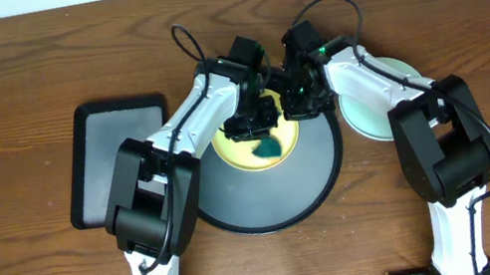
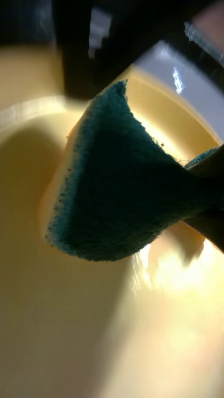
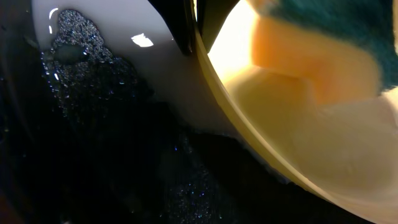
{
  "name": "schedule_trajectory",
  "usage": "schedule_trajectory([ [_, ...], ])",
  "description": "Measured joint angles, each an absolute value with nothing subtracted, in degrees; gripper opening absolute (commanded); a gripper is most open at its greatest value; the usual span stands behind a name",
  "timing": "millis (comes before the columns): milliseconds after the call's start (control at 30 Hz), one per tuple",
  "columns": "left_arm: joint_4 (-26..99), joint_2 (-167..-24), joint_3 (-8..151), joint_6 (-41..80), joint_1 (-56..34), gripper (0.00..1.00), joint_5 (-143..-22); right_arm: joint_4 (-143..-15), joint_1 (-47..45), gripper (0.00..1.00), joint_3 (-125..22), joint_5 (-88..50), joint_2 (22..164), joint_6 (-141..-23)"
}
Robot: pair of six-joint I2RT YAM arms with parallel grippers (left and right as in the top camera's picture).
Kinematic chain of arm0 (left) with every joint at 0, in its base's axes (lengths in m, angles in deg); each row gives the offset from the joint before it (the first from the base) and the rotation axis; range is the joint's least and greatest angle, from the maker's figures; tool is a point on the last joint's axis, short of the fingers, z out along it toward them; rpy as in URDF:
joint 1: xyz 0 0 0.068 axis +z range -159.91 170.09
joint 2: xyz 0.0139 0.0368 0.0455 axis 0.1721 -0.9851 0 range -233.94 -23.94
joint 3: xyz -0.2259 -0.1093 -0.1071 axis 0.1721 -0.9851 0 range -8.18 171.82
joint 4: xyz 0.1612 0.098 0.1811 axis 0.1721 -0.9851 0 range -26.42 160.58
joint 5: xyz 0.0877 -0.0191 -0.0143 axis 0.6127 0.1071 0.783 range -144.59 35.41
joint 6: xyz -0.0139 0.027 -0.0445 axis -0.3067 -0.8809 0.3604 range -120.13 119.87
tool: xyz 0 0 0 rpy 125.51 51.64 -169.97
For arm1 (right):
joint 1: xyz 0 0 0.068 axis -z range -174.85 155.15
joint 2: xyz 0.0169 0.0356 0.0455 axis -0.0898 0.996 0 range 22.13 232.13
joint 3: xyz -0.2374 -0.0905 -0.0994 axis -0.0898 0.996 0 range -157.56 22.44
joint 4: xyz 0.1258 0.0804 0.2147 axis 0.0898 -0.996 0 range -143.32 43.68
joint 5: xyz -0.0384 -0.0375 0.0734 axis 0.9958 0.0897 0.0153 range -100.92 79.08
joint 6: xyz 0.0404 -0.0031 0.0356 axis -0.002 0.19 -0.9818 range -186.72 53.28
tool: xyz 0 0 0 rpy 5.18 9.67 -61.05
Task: Clean dirty plates on tray and stack at the side
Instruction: 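Scrub the yellow plate with the sponge while right gripper holds its rim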
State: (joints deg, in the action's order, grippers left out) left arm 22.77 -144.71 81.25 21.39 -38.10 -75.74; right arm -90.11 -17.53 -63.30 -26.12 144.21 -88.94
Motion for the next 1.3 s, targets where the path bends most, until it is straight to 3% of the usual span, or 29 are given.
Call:
schedule_trajectory([
  [167,26.2,-144.7,81.3,20.8,-38.2,0.08,-72.6,-90.1,-17.5,0.01,-63.3,-26.1,144.2,-88.9],
  [400,20.4,-144.7,81.3,29.4,-38.2,0.08,-49.2,-90.2,-17.5,0.01,-63.3,-26.1,144.2,-88.9],
  [500,19.8,-144.7,81.3,31.1,-38.2,0.08,-45.1,-90.2,-17.5,0.01,-63.3,-26.1,144.2,-88.9],
  [667,19.9,-144.7,81.3,29.1,-38.2,0.07,-49.8,-90.2,-17.5,0.01,-63.3,-26.1,144.2,-88.9],
  [867,19.9,-144.7,81.3,19.7,-38.1,0.08,-69.1,-90.3,-17.5,0.01,-63.3,-26.1,144.2,-88.9],
  [967,21.9,-144.7,81.3,17.8,-38.5,0.08,-72.5,-90.3,-17.5,0.01,-63.3,-26.1,144.2,-88.9],
  [1133,26.7,-144.7,81.3,16.4,-38.3,0.08,-70.1,-90.3,-17.5,0.01,-63.3,-26.2,144.2,-88.9],
  [1300,26.0,-144.7,81.3,16.4,-37.9,0.08,-59.4,-90.3,-17.5,0.01,-63.3,-26.2,144.2,-88.9],
])
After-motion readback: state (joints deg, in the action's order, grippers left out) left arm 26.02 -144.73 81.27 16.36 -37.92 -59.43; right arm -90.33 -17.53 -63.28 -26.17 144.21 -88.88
